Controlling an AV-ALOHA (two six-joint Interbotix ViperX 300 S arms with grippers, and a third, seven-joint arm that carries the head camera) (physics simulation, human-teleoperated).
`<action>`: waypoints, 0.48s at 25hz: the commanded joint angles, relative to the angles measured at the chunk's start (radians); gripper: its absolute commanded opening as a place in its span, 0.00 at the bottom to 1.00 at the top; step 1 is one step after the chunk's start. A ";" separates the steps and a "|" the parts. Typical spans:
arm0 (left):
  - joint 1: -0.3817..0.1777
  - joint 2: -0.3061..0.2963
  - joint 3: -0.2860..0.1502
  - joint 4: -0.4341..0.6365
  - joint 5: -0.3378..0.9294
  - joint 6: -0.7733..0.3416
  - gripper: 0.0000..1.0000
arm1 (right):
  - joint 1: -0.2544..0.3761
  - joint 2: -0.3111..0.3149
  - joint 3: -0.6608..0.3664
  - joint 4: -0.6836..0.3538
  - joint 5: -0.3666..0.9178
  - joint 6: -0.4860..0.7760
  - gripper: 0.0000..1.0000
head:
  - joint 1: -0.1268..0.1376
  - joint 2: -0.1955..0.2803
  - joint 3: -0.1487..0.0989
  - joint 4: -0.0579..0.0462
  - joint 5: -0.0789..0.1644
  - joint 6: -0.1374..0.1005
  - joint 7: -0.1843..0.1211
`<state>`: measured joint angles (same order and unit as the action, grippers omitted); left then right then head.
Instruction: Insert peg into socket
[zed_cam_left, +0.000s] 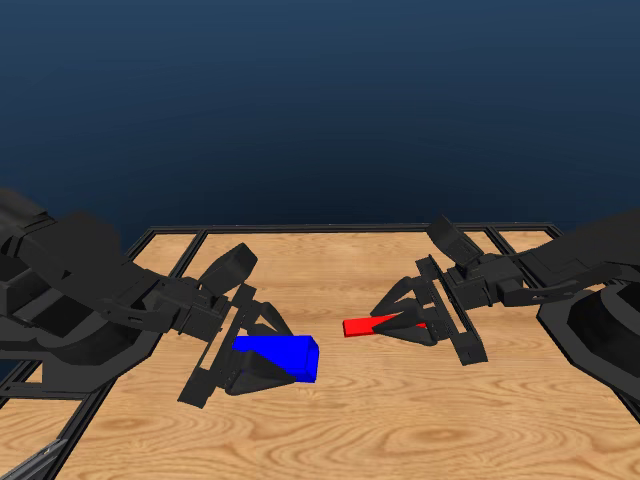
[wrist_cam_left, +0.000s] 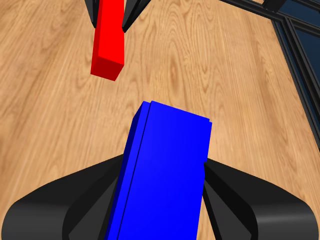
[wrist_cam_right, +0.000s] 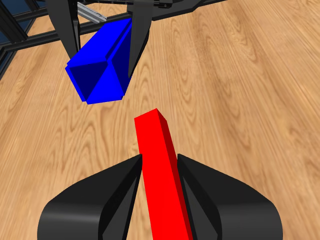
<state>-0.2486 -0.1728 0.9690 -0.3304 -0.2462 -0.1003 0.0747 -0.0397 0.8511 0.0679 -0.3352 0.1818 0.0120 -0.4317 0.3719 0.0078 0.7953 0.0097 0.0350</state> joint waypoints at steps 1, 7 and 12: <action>0.029 -0.031 -0.038 0.038 0.037 -0.017 0.00 | 0.012 -0.052 -0.059 -0.002 0.099 -0.024 0.00 | 0.011 -0.007 -0.016 0.002 -0.008 0.001 -0.003; 0.046 -0.008 -0.027 0.071 0.056 -0.039 0.00 | 0.036 -0.058 -0.124 -0.017 0.191 -0.039 0.00 | 0.016 -0.001 -0.020 0.003 -0.007 -0.001 -0.007; 0.047 -0.009 -0.046 0.116 0.101 -0.071 0.00 | 0.054 -0.026 -0.165 -0.019 0.197 -0.031 0.00 | 0.019 0.004 -0.024 0.003 -0.006 -0.001 -0.007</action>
<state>-0.1934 -0.1688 0.9439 -0.2328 -0.1544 -0.1622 0.1184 -0.0656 0.7247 0.0486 -0.1315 0.1492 0.0287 -0.4304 0.3677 0.0104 0.7987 0.0087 0.0281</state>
